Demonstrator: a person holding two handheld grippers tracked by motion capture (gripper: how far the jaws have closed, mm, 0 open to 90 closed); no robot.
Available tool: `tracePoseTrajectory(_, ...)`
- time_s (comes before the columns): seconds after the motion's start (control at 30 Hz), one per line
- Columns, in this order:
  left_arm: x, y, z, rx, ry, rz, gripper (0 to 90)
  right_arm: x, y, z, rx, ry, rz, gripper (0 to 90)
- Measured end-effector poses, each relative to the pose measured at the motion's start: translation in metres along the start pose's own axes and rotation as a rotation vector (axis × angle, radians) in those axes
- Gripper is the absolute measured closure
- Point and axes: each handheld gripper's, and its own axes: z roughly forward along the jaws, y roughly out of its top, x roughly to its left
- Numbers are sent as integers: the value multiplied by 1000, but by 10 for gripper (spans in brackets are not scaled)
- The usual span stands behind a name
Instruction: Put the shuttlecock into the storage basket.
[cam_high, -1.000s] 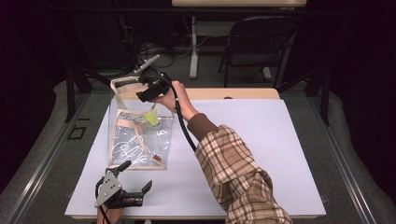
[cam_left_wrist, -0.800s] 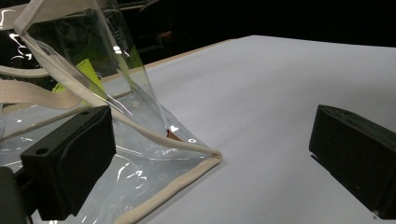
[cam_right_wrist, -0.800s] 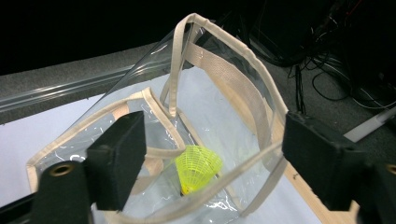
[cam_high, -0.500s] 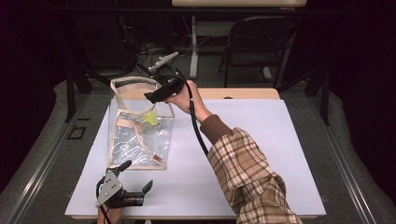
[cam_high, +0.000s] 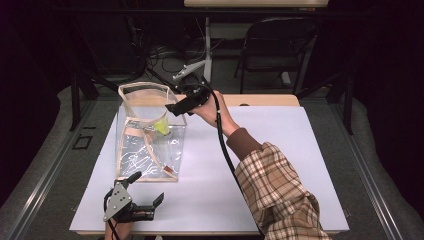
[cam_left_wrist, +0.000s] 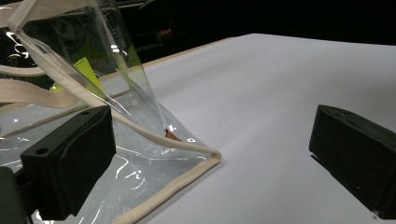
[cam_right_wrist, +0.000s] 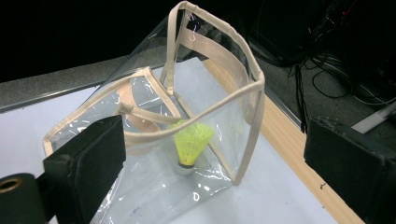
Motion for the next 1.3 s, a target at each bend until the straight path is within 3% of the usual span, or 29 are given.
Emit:
tracePoseTrajectory(0.3, -1, 0, -1, 1, -3, 5, 3, -6, -14, -15, -8, -12, 12, 42)
tracePoseTrajectory(0.93, -1, 0, -2, -3, -2, 1, 3, -21, -66, -45, -11, -55, 63, 23)
tracePoseTrajectory(1.3, -1, 0, -1, -1, -3, 7, 3, -20, -97, -66, -3, -80, 73, 22)
